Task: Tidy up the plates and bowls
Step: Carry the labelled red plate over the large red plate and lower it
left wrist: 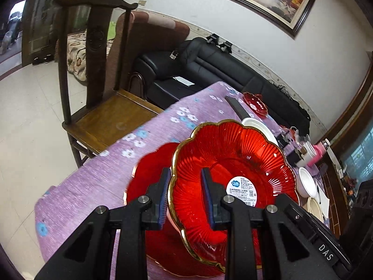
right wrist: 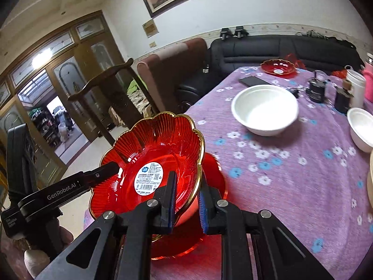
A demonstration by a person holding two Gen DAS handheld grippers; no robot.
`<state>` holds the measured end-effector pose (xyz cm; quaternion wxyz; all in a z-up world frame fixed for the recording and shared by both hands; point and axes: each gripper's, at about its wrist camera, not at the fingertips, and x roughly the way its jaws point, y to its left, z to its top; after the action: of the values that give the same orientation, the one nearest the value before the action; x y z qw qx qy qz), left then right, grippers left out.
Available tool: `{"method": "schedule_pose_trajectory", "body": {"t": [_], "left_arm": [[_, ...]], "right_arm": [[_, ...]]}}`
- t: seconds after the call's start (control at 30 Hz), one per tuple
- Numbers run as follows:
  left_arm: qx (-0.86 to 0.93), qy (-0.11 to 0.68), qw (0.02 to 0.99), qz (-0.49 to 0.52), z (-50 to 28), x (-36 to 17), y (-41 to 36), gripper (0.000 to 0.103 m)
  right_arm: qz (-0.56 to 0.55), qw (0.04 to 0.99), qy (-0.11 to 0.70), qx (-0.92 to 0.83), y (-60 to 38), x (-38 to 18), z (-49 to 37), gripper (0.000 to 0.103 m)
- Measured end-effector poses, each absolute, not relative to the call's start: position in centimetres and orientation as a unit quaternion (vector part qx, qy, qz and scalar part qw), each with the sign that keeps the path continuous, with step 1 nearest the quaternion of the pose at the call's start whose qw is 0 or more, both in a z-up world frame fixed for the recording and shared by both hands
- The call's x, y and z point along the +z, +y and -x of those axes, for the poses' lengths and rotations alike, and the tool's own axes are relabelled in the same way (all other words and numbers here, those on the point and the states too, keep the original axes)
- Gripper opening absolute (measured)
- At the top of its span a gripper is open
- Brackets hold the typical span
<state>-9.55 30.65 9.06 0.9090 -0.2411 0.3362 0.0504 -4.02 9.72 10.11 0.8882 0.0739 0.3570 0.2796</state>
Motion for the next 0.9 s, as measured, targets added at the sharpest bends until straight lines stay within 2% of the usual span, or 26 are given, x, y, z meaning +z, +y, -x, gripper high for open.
{"method": "schedule_pose_trajectory", "body": {"t": [0.47,0.77,0.9], "left_arm": [[0.059,0.380,0.895,0.227,6.8,6.0,31.5,0.025],[0.064,0.389,0.892,0.221,6.6,5.5,31.3,0.025],[0.060,0.385,0.892,0.228,6.8,5.7,31.2,0.032]], "right_arm": [[-0.089,0.862,0.423,0.267,10.0,5.9,0.7,0.019],[-0.086,0.861,0.427,0.265,10.4,5.3,0.6,0.019],[-0.075,0.869,0.421,0.250,10.7,5.3,1.0,0.020]]}}
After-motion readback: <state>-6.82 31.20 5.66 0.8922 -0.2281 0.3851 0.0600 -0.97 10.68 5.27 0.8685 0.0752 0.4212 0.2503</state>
